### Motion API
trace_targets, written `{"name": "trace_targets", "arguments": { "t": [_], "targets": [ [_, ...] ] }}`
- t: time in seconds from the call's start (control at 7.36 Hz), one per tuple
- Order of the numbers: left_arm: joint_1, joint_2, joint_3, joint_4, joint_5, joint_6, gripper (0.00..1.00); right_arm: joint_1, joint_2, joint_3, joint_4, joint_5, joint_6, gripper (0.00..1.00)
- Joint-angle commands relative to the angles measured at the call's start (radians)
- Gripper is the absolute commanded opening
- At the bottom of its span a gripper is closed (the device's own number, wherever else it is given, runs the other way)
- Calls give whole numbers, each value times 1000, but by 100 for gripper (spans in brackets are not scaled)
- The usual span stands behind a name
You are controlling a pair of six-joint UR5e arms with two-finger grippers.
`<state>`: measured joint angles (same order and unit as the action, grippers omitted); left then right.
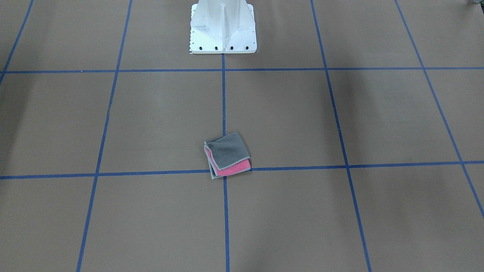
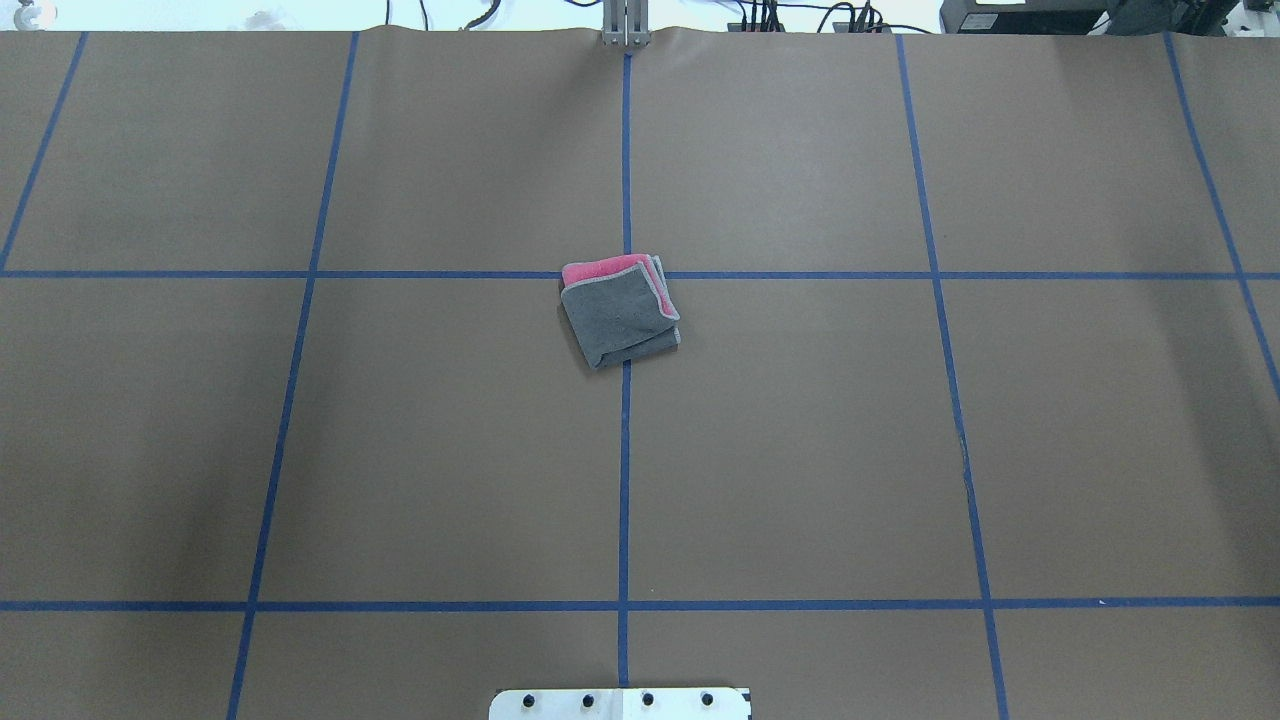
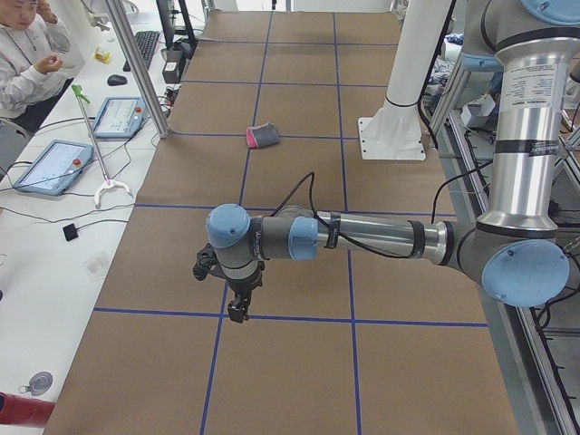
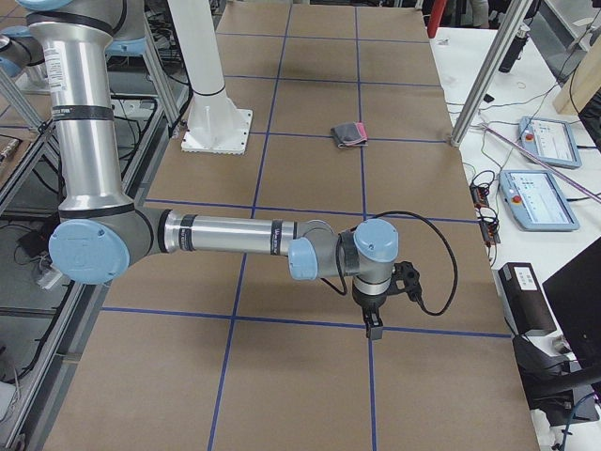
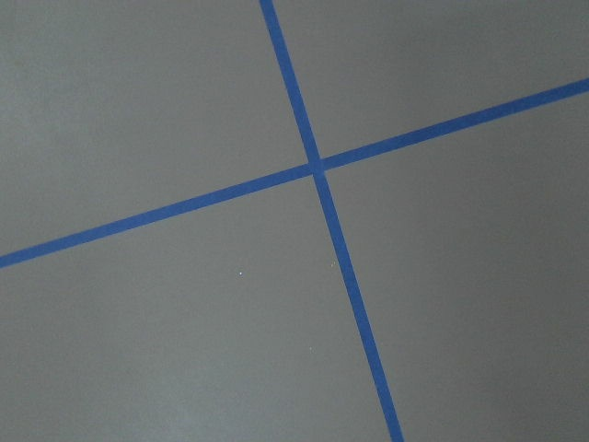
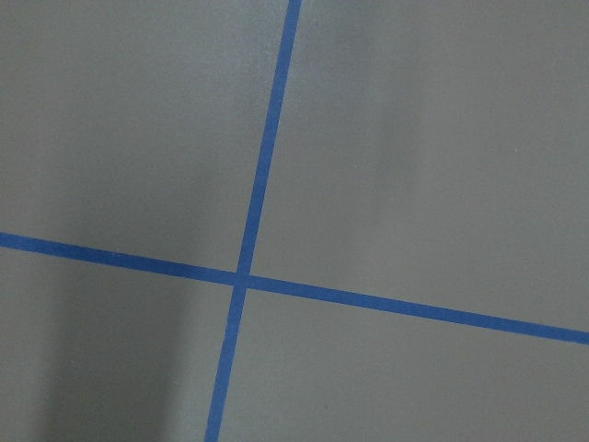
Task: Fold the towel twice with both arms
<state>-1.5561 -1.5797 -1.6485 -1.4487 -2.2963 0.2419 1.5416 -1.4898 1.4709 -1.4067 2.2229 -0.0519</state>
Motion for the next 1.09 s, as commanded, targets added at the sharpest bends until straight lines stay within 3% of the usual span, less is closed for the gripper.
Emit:
{"name": "trace_targets", "arguments": {
  "t": [0.0, 0.27, 0.95],
  "targets": [
    [-9, 6, -29, 21, -6, -154, 100, 0, -1, 0, -1, -2, 3, 100],
    [-28, 13, -95, 18, -6, -252, 100, 0, -4, 0, 0, -2, 10, 100],
    [-24, 7, -63, 10, -6, -245, 100, 0, -6, 9, 2, 7, 27, 100]
  ]
}}
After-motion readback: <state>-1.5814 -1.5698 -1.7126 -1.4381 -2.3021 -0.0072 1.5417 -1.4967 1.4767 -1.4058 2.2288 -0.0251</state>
